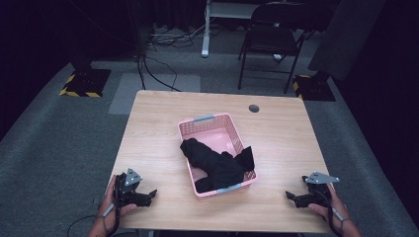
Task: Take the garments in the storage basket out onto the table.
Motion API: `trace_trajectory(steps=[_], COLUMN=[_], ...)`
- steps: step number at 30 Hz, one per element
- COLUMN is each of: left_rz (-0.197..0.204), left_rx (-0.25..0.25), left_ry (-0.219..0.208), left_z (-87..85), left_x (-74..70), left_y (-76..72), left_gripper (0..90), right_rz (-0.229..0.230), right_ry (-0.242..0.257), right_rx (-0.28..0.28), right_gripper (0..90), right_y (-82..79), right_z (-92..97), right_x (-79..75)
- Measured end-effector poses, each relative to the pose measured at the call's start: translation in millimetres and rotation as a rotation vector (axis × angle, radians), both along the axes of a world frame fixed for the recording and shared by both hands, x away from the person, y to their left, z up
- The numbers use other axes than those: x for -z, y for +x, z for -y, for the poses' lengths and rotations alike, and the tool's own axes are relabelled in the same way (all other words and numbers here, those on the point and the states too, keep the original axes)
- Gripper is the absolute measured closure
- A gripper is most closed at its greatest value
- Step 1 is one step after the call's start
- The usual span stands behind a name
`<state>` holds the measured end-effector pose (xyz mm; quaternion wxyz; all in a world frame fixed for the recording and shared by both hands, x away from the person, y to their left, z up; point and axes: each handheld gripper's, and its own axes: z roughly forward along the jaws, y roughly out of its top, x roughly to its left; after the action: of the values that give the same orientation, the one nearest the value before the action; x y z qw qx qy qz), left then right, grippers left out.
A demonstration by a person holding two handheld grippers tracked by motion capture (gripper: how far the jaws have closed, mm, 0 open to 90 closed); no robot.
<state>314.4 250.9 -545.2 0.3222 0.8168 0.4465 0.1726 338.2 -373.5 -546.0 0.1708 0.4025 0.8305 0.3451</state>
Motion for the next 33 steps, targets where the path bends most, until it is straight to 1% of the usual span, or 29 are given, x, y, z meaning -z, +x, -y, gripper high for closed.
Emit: trace_trajectory(steps=[15,18,20,21,22,23,24,26,29,30,31,32,33], left_rz=[0.000,0.000,0.000,0.001,0.001,0.000,0.000,0.000,0.000,0.000,0.000,0.000,0.000], left_rx=[0.000,0.000,0.000,0.001,0.001,0.000,0.000,0.000,0.000,0.000,0.000,0.000,0.000], left_ry=[0.000,0.000,0.000,0.000,0.000,0.001,0.000,0.000,0.000,0.000,0.000,0.000,0.000], left_z=[0.0,0.0,0.0,0.0,0.0,0.0,0.0,0.0,0.0,0.0,0.0,0.0,0.0], left_x=[0.0,0.0,0.0,0.0,0.0,-0.1,0.0,0.0,0.0,0.0,0.0,0.0,0.0], left_y=[0.0,0.0,0.0,0.1,0.1,0.0,0.1,0.0,0.1,0.1,0.1,0.1,0.0], left_gripper=[0.0,0.0,0.0,0.0,0.0,0.0,0.0,0.0,0.0,0.0,0.0,0.0,0.0], right_rz=[-0.005,-0.024,-0.027,-0.038,-0.034,-0.034,-0.036,-0.039,-0.034,-0.025,-0.025,-0.019,-0.013], right_ry=[-0.003,-0.020,-0.024,-0.038,-0.056,-0.056,-0.072,-0.085,-0.093,-0.095,-0.095,-0.100,-0.103], right_rx=[-0.005,-0.007,-0.009,-0.010,-0.014,-0.014,-0.012,-0.021,-0.028,-0.031,-0.031,-0.036,-0.038], right_gripper=[0.1,0.2,0.2,0.3,0.3,0.3,1.8,2.6,2.6,2.5,2.5,2.6,2.6], right_y=[-0.8,-0.4,-0.2,0.2,-0.1,-0.1,-0.4,-0.9,-2.1,-2.6,-2.6,-3.5,-4.0], right_z=[1.3,1.8,1.8,1.7,1.1,1.1,0.2,-1.3,-4.4,-5.8,-5.8,-8.4,-9.5], right_x=[-0.5,-2.5,-3.0,-4.5,-5.9,-5.9,-7.9,-9.3,-14.1,-17.1,-17.1,-22.6,-24.7])
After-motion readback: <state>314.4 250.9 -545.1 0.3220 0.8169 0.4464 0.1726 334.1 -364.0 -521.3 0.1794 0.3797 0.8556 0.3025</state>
